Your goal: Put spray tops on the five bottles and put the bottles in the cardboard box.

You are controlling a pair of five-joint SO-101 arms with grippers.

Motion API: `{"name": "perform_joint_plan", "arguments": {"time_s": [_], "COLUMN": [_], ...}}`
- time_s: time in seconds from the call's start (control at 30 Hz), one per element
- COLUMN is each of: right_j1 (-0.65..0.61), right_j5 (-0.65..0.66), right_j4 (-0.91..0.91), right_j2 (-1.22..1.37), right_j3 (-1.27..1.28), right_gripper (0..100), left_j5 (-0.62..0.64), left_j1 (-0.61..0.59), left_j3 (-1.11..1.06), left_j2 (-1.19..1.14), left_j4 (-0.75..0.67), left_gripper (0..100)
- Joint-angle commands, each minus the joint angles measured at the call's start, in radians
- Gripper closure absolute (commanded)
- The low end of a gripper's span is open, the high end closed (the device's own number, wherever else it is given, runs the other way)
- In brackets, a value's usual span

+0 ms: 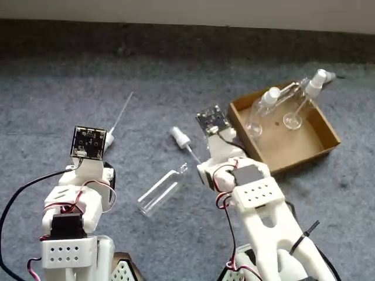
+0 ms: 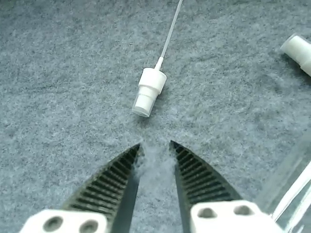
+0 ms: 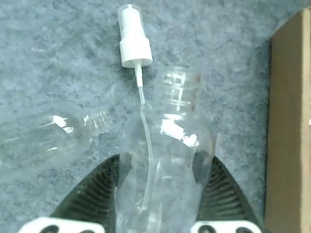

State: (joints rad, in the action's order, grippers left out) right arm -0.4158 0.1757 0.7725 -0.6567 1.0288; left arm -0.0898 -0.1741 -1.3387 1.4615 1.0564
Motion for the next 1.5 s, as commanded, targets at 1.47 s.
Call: {"name": "perform_joint_plan", "arguments": {"time_s": [1.47], "right_j1": [0.025], "right_j5": [-0.147], "right_j4": [-0.07], "right_j2": [-0.559], "right_j3": [0.282], "right_gripper": [92.5], "left_j5": [-0.334], "left_j1": [0.016], "left_j3": [0.638], "left_j2": [-0.524], "left_j4": [0.305], "left_gripper": [94]}}
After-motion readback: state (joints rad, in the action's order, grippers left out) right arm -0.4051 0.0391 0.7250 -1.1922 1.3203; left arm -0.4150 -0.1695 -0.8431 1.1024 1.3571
